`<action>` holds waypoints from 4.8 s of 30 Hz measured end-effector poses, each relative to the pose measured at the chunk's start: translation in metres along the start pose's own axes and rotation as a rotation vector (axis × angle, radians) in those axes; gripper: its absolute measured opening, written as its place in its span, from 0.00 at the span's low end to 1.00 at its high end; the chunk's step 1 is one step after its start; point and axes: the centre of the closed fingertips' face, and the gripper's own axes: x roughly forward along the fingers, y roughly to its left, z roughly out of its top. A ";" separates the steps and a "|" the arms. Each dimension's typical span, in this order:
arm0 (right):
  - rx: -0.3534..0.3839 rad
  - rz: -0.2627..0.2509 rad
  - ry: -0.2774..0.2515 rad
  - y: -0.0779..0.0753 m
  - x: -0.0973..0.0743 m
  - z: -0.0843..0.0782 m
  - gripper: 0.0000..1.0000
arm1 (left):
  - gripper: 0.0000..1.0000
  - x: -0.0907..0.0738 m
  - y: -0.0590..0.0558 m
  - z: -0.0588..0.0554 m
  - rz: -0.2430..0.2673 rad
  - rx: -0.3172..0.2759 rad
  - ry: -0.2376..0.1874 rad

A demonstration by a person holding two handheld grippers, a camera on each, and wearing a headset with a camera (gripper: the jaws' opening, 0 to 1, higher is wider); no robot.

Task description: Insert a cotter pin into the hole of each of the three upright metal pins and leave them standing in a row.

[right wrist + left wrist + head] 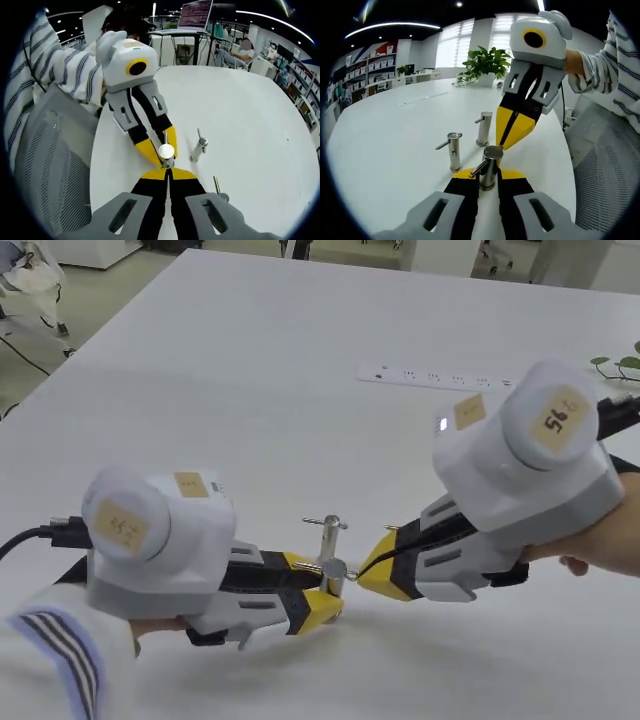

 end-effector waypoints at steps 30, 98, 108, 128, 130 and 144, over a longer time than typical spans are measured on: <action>-0.018 -0.011 -0.103 0.004 0.012 0.011 0.27 | 0.63 -0.025 -0.009 -0.005 -0.026 0.002 -0.008; -0.043 0.036 -0.142 0.004 -0.029 -0.044 0.14 | 0.99 -0.039 -0.001 -0.005 0.063 -0.042 0.019; -0.044 0.006 -0.112 -0.025 -0.059 -0.073 0.14 | 0.99 -0.041 0.002 -0.007 0.077 -0.064 0.037; 0.045 -0.053 -0.145 -0.071 -0.071 -0.093 0.14 | 0.99 -0.048 -0.001 -0.017 0.088 -0.089 0.079; 0.047 -0.051 -0.146 -0.072 -0.070 -0.094 0.14 | 0.99 -0.049 -0.001 -0.018 0.089 -0.091 0.079; 0.050 -0.049 -0.157 -0.073 -0.068 -0.100 0.14 | 0.99 -0.050 -0.002 -0.023 0.089 -0.090 0.103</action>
